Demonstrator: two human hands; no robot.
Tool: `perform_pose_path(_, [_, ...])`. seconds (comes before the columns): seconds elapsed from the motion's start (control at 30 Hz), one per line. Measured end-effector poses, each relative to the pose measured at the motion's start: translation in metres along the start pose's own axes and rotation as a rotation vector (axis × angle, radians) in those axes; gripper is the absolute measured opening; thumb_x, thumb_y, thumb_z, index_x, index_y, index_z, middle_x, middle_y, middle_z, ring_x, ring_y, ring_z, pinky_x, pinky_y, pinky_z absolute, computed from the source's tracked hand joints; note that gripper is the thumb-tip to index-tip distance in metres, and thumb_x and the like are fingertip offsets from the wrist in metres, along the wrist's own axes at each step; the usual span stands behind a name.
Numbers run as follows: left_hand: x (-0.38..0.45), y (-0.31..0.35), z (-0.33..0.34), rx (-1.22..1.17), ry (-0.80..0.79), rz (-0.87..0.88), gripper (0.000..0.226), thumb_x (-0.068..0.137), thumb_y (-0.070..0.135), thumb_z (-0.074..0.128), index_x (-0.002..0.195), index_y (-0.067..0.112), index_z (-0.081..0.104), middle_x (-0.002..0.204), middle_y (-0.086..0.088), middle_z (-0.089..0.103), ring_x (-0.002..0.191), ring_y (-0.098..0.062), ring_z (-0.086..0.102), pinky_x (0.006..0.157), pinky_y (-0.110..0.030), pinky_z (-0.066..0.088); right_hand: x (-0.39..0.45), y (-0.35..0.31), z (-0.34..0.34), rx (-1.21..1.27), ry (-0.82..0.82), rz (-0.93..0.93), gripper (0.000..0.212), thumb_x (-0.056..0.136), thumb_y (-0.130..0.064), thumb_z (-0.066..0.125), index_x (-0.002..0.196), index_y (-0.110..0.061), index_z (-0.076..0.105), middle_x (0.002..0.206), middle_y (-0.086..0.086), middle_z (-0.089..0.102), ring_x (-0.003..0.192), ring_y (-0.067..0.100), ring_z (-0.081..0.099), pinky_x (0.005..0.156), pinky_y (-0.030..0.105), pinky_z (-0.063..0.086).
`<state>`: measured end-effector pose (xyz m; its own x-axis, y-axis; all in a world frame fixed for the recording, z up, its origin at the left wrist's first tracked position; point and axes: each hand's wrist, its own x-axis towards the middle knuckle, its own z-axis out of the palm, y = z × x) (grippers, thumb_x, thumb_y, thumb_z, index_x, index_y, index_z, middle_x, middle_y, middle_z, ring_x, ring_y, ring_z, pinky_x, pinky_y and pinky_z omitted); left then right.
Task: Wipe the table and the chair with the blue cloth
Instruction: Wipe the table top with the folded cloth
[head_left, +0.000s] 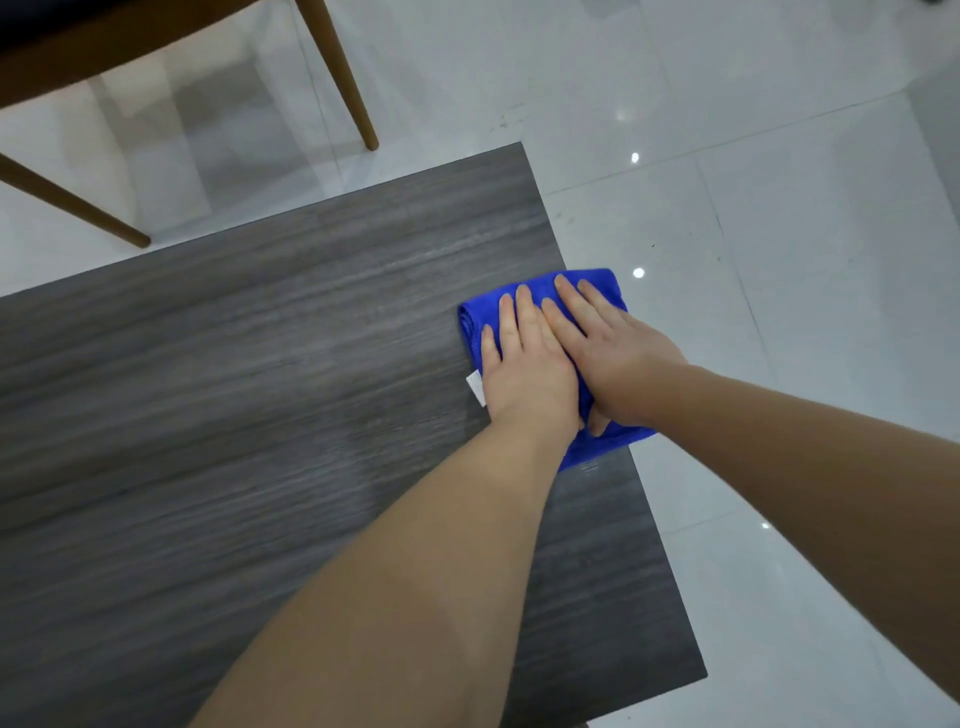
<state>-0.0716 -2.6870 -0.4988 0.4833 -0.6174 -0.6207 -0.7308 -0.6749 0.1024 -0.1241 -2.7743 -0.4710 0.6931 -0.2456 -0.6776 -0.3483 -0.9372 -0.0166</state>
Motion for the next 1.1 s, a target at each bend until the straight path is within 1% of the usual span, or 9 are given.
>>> perform_pose_path(0.1, [0.020, -0.007, -0.019, 0.018, -0.008, 0.013, 0.141, 0.067, 0.055, 0.082, 0.152, 0.006, -0.018, 0.160, -0.012, -0.026, 0.148, -0.028, -0.023, 0.122, -0.047, -0.002, 0.015, 0.000, -0.015, 0.022, 0.008, 0.041, 0.149, 0.054, -0.037, 0.093, 0.153, -0.014, -0.017, 0.159, 0.007, -0.026, 0.148, 0.026, -0.016, 0.121, 0.039, 0.014])
perform_pose_path(0.23, [0.039, -0.016, -0.034, 0.023, -0.008, 0.028, 0.144, 0.064, 0.054, 0.086, 0.153, 0.007, -0.018, 0.161, -0.009, -0.026, 0.148, -0.026, -0.022, 0.122, -0.045, -0.002, 0.032, 0.002, -0.027, 0.047, 0.018, 0.073, 0.152, 0.051, -0.036, 0.094, 0.153, -0.014, -0.017, 0.159, 0.007, -0.026, 0.149, 0.027, -0.015, 0.119, 0.040, 0.015])
perform_pose_path(0.53, [0.035, -0.034, -0.030, 0.005, 0.032, 0.071, 0.144, 0.064, 0.056, 0.084, 0.154, 0.007, -0.017, 0.161, -0.006, -0.024, 0.149, -0.023, -0.020, 0.122, -0.041, -0.003, 0.032, -0.008, -0.028, 0.002, 0.027, 0.080, 0.151, 0.052, -0.044, 0.092, 0.153, -0.012, -0.015, 0.160, 0.011, -0.022, 0.149, 0.029, -0.013, 0.118, 0.040, 0.017])
perform_pose_path(0.73, [0.029, -0.055, -0.027, 0.020, 0.036, 0.086, 0.142, 0.065, 0.058, 0.082, 0.154, 0.009, -0.017, 0.161, -0.006, -0.025, 0.149, -0.022, -0.021, 0.122, -0.040, -0.004, 0.039, -0.030, -0.026, -0.015, 0.021, 0.102, 0.152, 0.052, -0.042, 0.093, 0.153, -0.012, -0.017, 0.160, 0.011, -0.022, 0.148, 0.030, -0.014, 0.121, 0.043, 0.013])
perform_pose_path(0.93, [0.019, -0.082, -0.025, 0.019, 0.026, 0.088, 0.140, 0.067, 0.056, 0.082, 0.154, 0.010, -0.017, 0.161, -0.005, -0.025, 0.148, -0.021, -0.022, 0.123, -0.040, -0.004, 0.044, -0.058, -0.027, -0.026, 0.023, 0.118, 0.149, 0.056, -0.040, 0.092, 0.152, -0.012, -0.019, 0.159, 0.011, -0.024, 0.148, 0.030, -0.015, 0.122, 0.043, 0.009])
perform_pose_path(1.1, [0.008, -0.113, -0.021, 0.056, 0.016, 0.096, 0.138, 0.069, 0.060, 0.078, 0.154, 0.010, -0.018, 0.161, -0.005, -0.026, 0.148, -0.022, -0.023, 0.122, -0.040, -0.004, 0.047, -0.089, -0.028, -0.030, 0.024, 0.118, 0.148, 0.058, -0.044, 0.090, 0.152, -0.011, -0.019, 0.159, 0.011, -0.025, 0.148, 0.031, -0.015, 0.122, 0.045, 0.007])
